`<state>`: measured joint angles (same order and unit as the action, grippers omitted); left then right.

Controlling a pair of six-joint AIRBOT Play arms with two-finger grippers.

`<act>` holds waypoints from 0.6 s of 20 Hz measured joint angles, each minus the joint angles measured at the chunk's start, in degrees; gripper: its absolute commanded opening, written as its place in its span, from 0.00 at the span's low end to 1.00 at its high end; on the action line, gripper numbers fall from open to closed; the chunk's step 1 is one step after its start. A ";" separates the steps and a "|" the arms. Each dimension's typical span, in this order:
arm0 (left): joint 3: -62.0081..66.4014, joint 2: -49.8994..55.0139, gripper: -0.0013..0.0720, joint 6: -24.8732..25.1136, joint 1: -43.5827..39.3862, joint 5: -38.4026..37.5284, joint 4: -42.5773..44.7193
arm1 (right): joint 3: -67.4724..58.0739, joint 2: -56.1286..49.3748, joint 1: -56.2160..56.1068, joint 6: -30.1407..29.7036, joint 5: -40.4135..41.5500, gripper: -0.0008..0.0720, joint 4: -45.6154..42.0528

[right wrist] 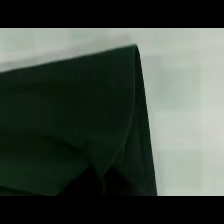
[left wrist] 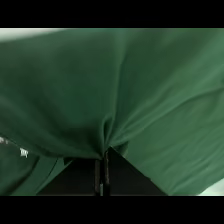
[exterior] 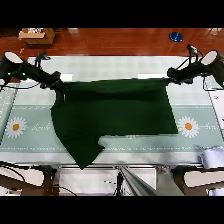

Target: Fold the shirts.

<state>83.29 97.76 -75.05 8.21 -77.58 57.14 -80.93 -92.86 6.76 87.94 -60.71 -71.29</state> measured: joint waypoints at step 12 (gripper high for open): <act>0.11 0.04 0.76 -4.09 0.02 -10.10 9.99 | -0.02 0.68 -0.07 -2.19 -2.36 0.57 -4.35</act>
<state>83.40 97.80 -79.13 8.23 -87.68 67.13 -80.95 -92.18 6.70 85.76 -63.07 -75.64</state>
